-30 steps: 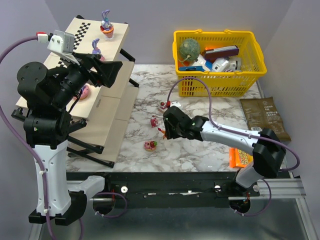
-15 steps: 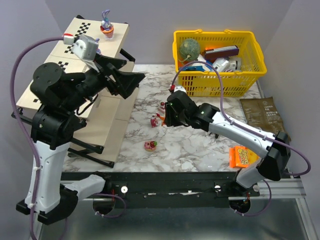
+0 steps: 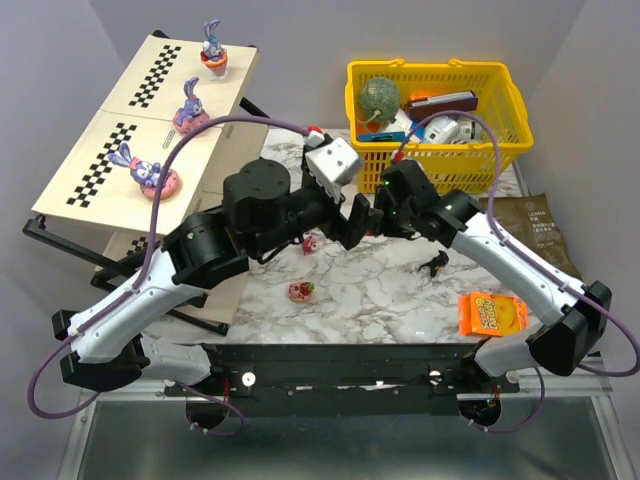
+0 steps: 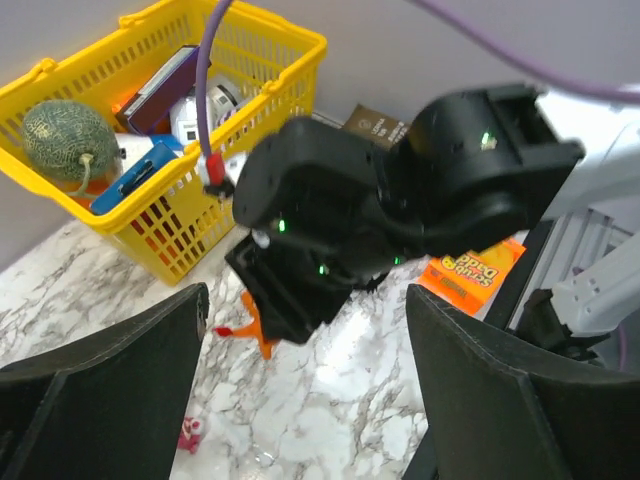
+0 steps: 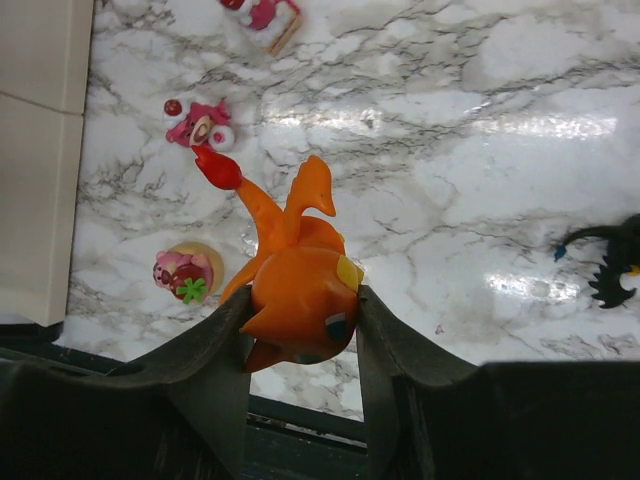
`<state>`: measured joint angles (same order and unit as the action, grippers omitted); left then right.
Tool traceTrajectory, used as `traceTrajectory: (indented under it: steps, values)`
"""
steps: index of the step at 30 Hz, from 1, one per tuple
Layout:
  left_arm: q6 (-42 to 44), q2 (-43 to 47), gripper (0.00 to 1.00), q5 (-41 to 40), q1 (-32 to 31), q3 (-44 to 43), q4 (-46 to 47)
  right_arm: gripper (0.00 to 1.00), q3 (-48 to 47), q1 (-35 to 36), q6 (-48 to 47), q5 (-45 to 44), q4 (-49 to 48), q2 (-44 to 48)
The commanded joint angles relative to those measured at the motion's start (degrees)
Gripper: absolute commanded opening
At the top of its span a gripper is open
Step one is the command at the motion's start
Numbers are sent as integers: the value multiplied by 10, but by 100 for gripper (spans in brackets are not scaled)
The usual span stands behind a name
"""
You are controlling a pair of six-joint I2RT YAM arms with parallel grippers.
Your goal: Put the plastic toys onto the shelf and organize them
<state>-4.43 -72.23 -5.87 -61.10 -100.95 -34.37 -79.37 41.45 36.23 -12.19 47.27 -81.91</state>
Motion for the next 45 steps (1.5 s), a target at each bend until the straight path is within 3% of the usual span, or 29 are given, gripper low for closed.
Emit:
traceTrajectory:
  steps: [1,11,17,20,21,24,29,38,45]
  values:
    - [35,23,84,-102,-44,62,49,15,0,-40,10,17,45,57]
    - [64,47,77,-118,-77,276,224,16,-40,-89,-20,67,105,111]
    - [112,20,72,-121,-93,322,301,17,-61,-92,-20,103,129,119]
    - [123,8,64,-122,-95,331,322,18,-62,-91,-19,119,132,125]
    - [125,5,55,-121,-94,334,331,18,-63,-91,-20,119,133,126]
    - [138,-3,44,-116,-95,341,338,18,-66,-91,-23,144,136,127]
    - [146,-10,43,-100,-95,351,336,18,-69,-91,-22,164,139,130]
    - [144,-19,53,-114,-94,365,331,19,-81,-91,-22,187,138,131]
    - [159,-21,52,-129,-94,356,330,19,-81,-90,-27,207,142,132]
